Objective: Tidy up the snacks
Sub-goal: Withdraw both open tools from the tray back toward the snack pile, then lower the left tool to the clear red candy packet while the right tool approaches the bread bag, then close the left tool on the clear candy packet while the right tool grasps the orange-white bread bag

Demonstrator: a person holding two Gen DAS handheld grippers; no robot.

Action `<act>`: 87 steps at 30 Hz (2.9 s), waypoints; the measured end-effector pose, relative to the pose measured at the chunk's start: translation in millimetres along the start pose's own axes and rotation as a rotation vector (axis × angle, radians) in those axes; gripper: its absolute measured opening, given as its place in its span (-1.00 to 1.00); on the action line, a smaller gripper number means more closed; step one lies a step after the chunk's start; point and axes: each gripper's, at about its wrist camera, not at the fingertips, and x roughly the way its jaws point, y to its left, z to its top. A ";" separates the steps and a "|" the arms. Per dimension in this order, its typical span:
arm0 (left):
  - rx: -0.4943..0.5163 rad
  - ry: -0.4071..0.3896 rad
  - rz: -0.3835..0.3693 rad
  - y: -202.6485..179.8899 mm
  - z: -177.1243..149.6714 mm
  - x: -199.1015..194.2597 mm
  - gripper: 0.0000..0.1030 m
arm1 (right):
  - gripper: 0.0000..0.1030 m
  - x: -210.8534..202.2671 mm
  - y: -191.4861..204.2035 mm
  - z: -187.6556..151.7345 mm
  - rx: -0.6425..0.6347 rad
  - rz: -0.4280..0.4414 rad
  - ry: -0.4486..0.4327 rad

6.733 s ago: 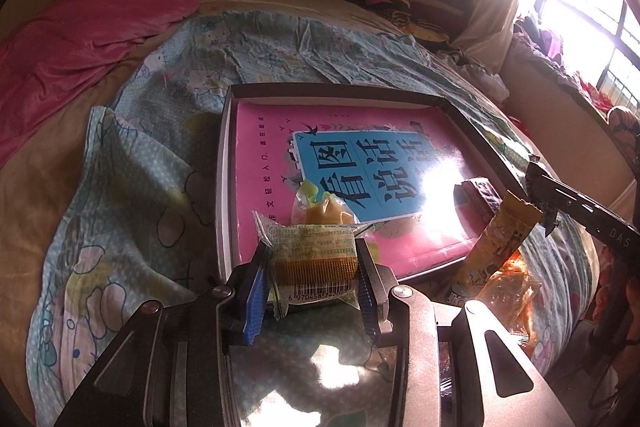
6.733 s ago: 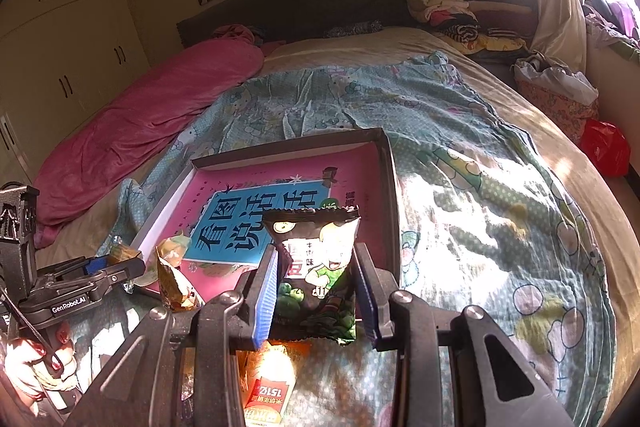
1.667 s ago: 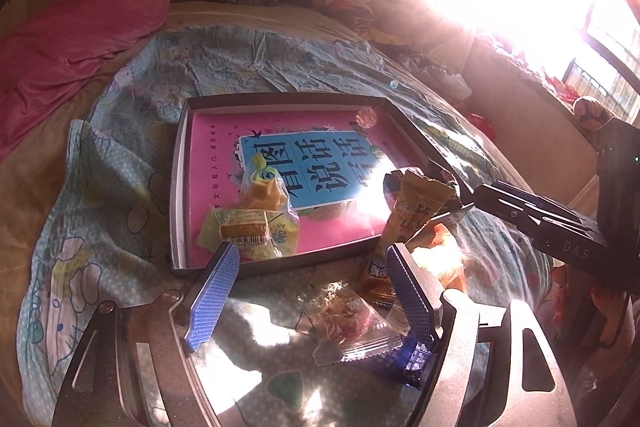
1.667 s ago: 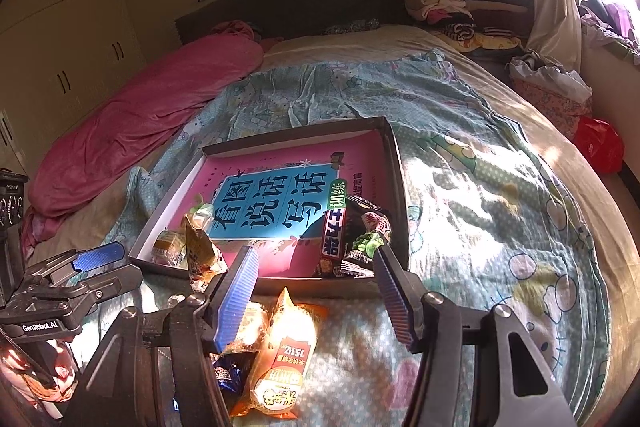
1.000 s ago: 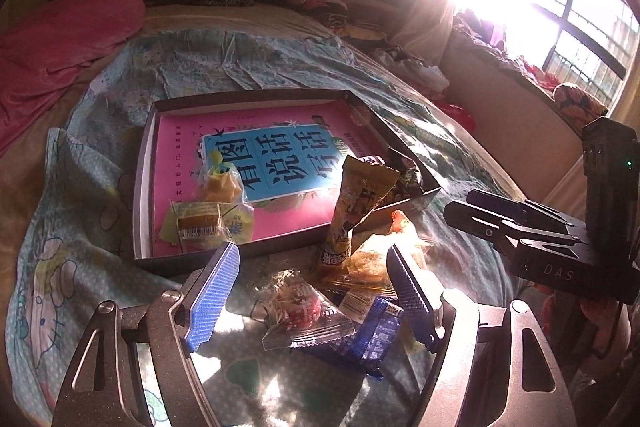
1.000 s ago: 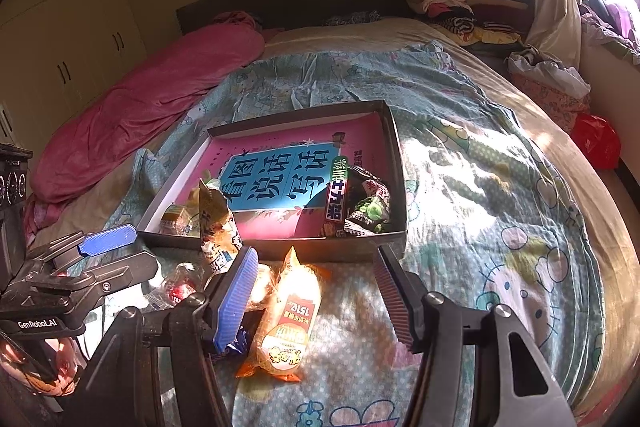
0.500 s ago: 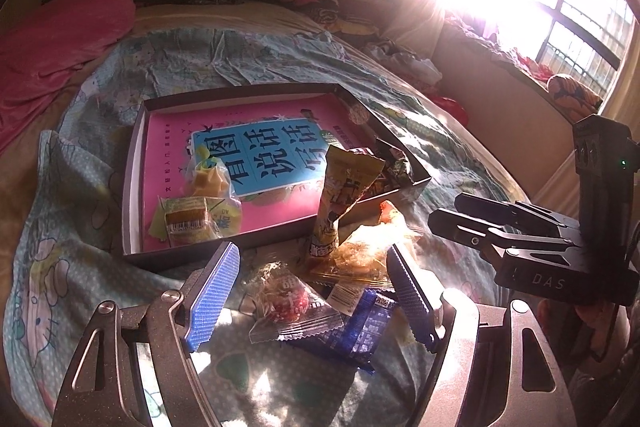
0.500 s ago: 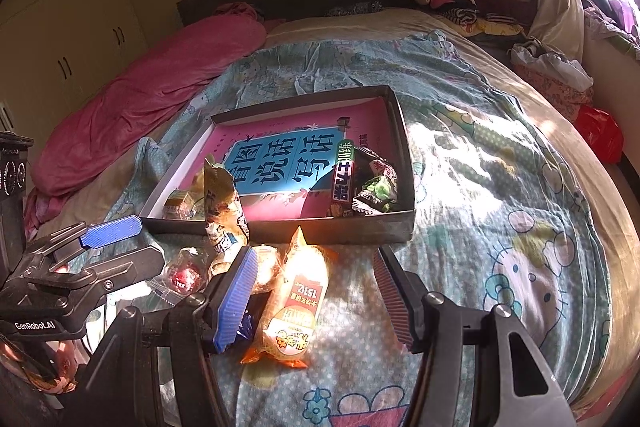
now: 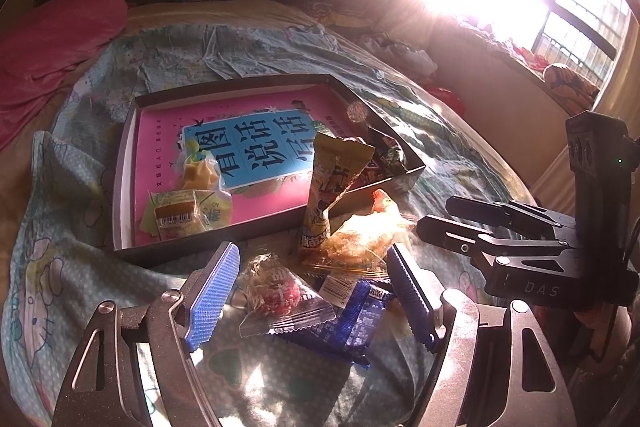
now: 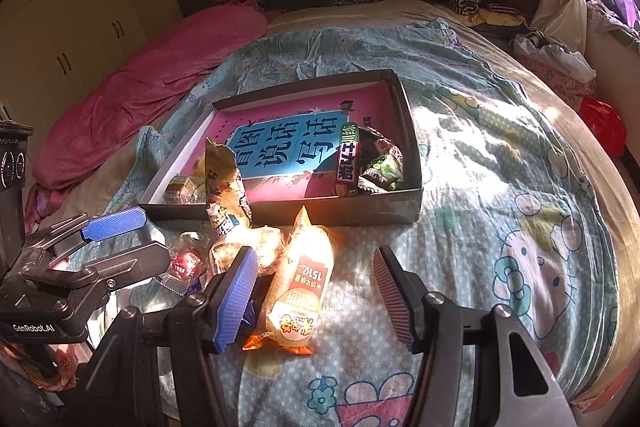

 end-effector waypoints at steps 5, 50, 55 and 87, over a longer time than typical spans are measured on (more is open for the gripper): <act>0.001 0.012 0.003 -0.2 -1.3 2.4 0.50 | 0.17 2.9 -0.3 -2.2 0.008 0.002 0.013; -0.168 0.171 0.044 34.9 -14.5 50.0 0.50 | -0.23 47.7 -13.6 -19.5 0.080 0.147 0.109; -0.189 0.173 0.031 38.4 -14.6 50.7 0.51 | -0.28 42.5 -21.7 -17.9 0.084 0.110 0.094; -0.231 0.188 0.036 48.7 -11.8 55.7 -0.21 | -0.33 38.9 -35.1 -15.7 0.118 0.068 0.075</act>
